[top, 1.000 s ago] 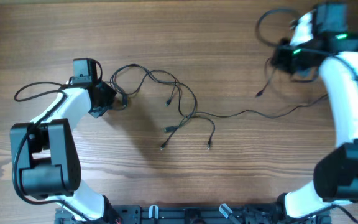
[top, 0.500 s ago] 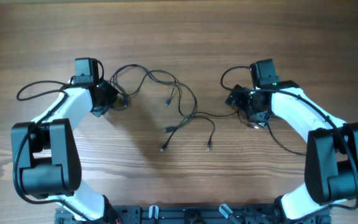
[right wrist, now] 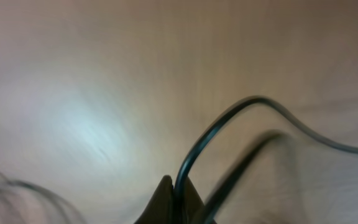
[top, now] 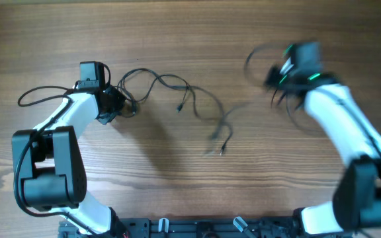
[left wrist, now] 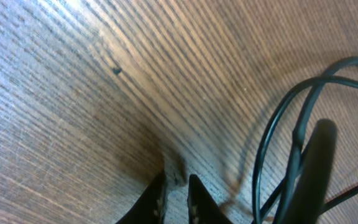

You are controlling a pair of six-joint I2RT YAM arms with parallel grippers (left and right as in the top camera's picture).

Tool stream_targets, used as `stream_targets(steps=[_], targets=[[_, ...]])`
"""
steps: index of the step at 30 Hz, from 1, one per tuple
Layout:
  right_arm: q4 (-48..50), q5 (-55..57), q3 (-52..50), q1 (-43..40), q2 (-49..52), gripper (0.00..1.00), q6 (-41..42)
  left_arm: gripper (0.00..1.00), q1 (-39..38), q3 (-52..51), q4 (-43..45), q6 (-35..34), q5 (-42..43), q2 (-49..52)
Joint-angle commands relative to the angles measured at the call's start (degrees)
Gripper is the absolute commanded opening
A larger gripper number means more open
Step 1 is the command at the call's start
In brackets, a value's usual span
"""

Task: Untangle cables

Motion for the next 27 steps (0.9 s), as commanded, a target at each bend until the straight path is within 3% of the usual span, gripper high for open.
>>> stream_targets(steps=[1,3,6,11,18,19,20,21,22,25,27], targets=[[0.2,2.0,18.0,-11.4,-9.7,0.04,-10.6,0.13,-0.7,-3.4,-2.3,-0.3,1.1,4.2],[0.2,2.1,24.7,-19.9,-10.0,0.04,-16.8,0.13,-0.7,-3.4,-2.3,-0.3,1.1,4.2],[2.1,3.3,25.0,-31.9,-7.3,0.04,-26.1,0.14,-0.7,-3.4,-2.4,-0.3,1.1,4.2],[2.5,12.8,25.0,-47.7,6.4,0.04,-28.8,0.13,-0.7,-3.4,-3.4,-0.3,1.1,4.2],[7.8,11.6,25.0,-55.9,22.2,0.05,-31.5,0.08,-0.7,-3.4,-3.7,-0.3,1.1,4.2],[7.8,9.4,25.0,-56.2,22.8,0.09,-31.4,0.08,-0.7,-3.4,-3.7,-0.3,1.1,4.2],[7.6,6.0,25.0,-56.3,23.2,0.27,-31.3,0.08,-0.7,-3.4,-3.6,-0.3,1.1,4.2],[7.2,1.9,24.9,-56.2,23.4,0.8,-31.3,0.09,-0.7,-3.4,-3.6,-0.3,1.1,4.2],[7.0,1.2,24.9,-56.0,23.4,1.0,-31.3,0.11,-0.7,-3.4,-3.6,-0.3,1.1,4.2],[3.1,0.8,25.0,-55.3,20.6,1.0,-30.1,0.17,-0.7,-3.4,-3.6,-0.3,1.1,4.2],[-0.4,-0.9,25.0,-54.6,17.6,1.0,-24.4,0.17,-0.7,-3.4,-3.6,-0.3,1.1,4.2]])
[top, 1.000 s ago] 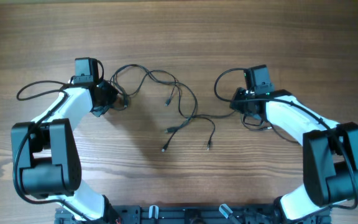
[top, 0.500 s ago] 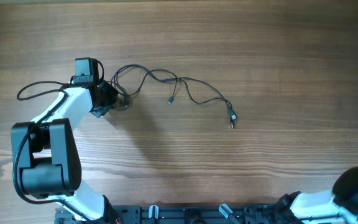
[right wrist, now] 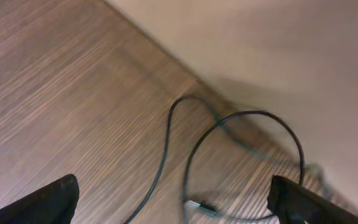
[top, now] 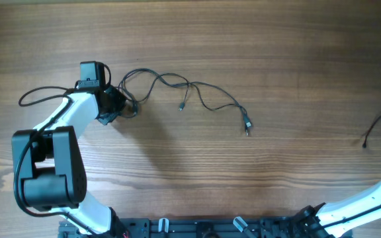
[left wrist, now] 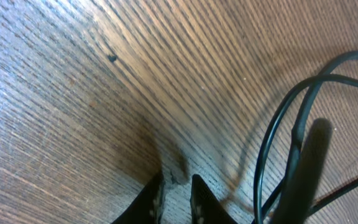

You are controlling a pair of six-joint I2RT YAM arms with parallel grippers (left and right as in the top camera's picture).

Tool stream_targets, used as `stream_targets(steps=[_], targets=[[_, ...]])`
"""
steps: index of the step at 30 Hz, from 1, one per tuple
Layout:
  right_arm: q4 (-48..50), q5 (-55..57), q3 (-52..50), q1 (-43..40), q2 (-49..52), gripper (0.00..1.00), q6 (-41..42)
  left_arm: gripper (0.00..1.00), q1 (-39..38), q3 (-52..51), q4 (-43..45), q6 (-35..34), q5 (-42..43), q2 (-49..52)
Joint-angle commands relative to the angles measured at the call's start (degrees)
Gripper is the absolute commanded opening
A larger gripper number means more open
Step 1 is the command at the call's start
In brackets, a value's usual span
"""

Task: Untangle cables

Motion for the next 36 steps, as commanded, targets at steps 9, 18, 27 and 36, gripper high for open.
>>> stream_targets(steps=[9,18,27,36], targets=[[-15.2,-39.0,-6.8,28.8,-6.4,1.0,12.2,0.04,-6.6,-3.6,-0.1,12.6,9.2,4.2],[-11.0,-23.6,-8.8,60.2,-6.3,1.0,15.7,0.19,-15.0,0.7,-11.8,31.8,21.0,-1.9],[-10.4,-29.0,-8.9,64.8,-6.3,1.0,12.6,1.0,-13.8,3.4,-14.7,17.9,-0.8,-26.2],[-6.2,-28.9,-8.9,82.9,-4.1,1.0,-0.4,1.0,-5.2,3.4,-13.3,-8.3,-15.1,-29.2]])
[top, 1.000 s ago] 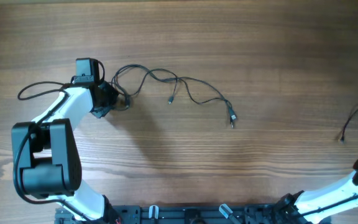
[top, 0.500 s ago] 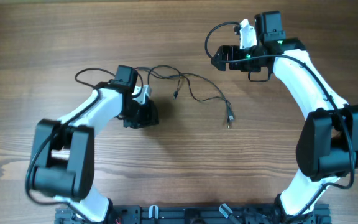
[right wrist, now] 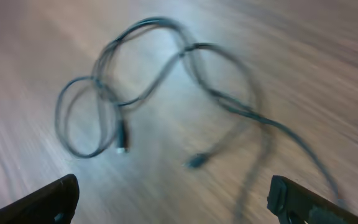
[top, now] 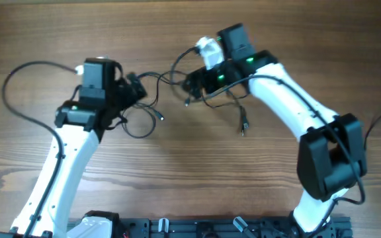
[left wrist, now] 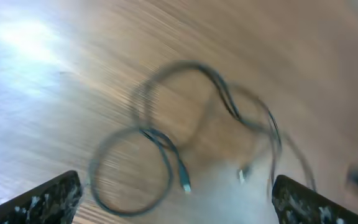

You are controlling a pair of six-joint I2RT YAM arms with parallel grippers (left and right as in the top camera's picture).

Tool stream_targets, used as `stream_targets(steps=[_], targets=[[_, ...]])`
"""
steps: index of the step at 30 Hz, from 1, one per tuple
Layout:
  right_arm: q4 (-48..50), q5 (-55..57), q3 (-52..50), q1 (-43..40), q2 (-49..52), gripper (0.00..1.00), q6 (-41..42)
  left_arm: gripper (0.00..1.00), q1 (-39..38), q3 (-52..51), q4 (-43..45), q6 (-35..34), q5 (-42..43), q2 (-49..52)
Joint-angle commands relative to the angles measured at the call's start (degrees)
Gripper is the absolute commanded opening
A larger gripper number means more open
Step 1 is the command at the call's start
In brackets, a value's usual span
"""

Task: Untangle cables

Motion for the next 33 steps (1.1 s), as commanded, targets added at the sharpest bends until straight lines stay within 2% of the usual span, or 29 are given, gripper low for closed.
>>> stream_targets(steps=[1,4,8,9,14,17,18,19,20,21,24,27,29,31,33], targets=[[2.6,-1.1,-0.6,7.0,2.7,0.99,-4.8,1.0,8.3,0.7,0.0,-15.9,-6.2,-0.7],[7.4,-1.2,-0.6,14.1,6.9,0.99,-8.1,1.0,18.1,0.7,-1.0,-16.5,-2.8,-0.7],[16.1,-2.4,-0.6,22.2,11.2,0.99,-10.4,1.0,26.7,0.7,-2.7,-16.3,1.0,-0.7],[19.6,-0.7,-0.6,24.9,13.2,0.96,-10.3,1.0,29.0,0.7,-2.8,-16.3,3.1,-0.7],[25.5,12.8,-0.6,30.9,19.5,0.92,-12.1,1.0,30.2,0.6,-6.1,-16.3,4.1,-0.7],[27.6,23.6,-0.6,32.2,23.1,0.83,-11.5,1.0,30.2,0.6,-7.9,-16.3,4.1,-0.7],[27.7,24.7,-0.6,32.2,23.8,0.76,-10.1,1.0,30.2,0.6,-8.9,-16.3,4.0,-0.7],[27.3,24.7,-0.6,32.0,23.9,0.61,-9.2,1.0,30.2,0.6,-9.6,-16.3,4.0,-0.7],[26.5,24.7,-0.6,31.9,23.9,0.16,-6.7,1.0,30.2,0.6,-10.3,-16.3,4.0,-0.7],[25.3,24.6,-0.4,31.6,23.7,0.04,-1.9,1.0,30.2,0.6,-10.8,-16.3,4.1,-0.7],[18.3,24.6,1.4,29.8,20.0,0.04,2.3,1.0,29.9,0.6,-12.1,-15.6,4.1,-0.6],[7.8,22.4,1.6,25.7,8.9,0.04,3.2,1.0,28.5,0.6,-12.0,-9.5,6.3,-0.5],[3.3,15.8,1.6,22.5,1.7,0.04,2.9,1.0,26.8,0.6,-12.0,-8.3,7.5,-0.1],[-0.5,1.7,1.6,17.4,-8.4,0.04,-0.3,1.0,22.7,0.6,-11.1,-8.3,8.4,1.4],[-1.9,-1.1,1.6,14.5,-14.1,0.04,-0.3,1.0,19.2,0.6,-9.6,-8.3,9.8,3.1]])
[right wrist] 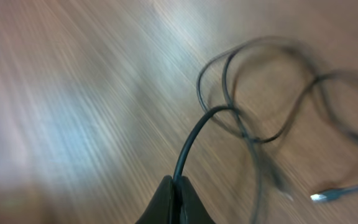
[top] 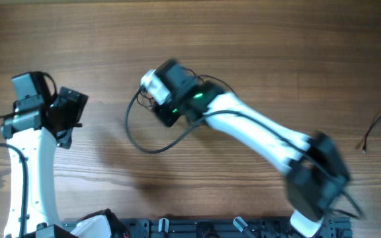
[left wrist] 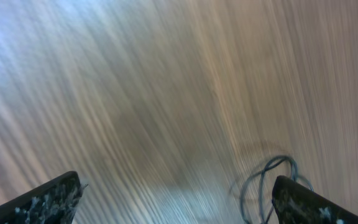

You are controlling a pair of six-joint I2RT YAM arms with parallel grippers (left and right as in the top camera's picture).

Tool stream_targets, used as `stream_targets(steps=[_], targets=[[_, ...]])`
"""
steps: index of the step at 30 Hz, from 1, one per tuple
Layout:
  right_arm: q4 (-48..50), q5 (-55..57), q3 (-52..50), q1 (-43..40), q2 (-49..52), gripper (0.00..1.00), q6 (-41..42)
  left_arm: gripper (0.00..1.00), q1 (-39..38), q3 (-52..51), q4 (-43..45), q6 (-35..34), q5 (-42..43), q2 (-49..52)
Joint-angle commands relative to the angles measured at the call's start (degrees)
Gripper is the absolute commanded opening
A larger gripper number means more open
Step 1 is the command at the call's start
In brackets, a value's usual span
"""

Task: Untangle cables

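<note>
A dark cable (top: 141, 145) curves in a wide loop on the wooden table, left of centre. My right gripper (top: 163, 106) reaches over its upper part. In the right wrist view that gripper (right wrist: 179, 190) is shut on a strand of the cable, and blurred loops (right wrist: 247, 93) and a plug end (right wrist: 319, 197) lie beyond it. My left gripper (top: 70, 109) sits at the far left, apart from the cable. It is open (left wrist: 176, 208) with nothing between its fingers (left wrist: 48, 199), and a bit of cable (left wrist: 263, 180) shows beside its right finger.
A second thin dark cable (top: 374, 125) lies by itself near the right edge of the table (top: 256, 39). The left arm's own lead runs off the left edge.
The left gripper has moved from over the tangle to the far left, still open. The right gripper has shifted left and shut on a strand. The cable lies in a wider loop.
First the left gripper was shut at the tangle's left end while the right held a cable up at the back right. Then the right arm was at the far right, open, with one cable lying there. Then both stood open over the tangle. Now the right grips a strand.
</note>
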Motion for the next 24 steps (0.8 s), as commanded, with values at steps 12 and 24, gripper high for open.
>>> stream_targets(steps=[12,24], targets=[[-7.5,3.1,-3.1,-9.8,-17.7,0.37,0.3,1.0,-23.2,0.6,14.7,1.4,-0.6,16.4],[19.5,10.1,-5.2,-12.9,11.7,0.8,-8.5,1.0,-24.0,0.6,18.7,10.5,-0.8,16.4]])
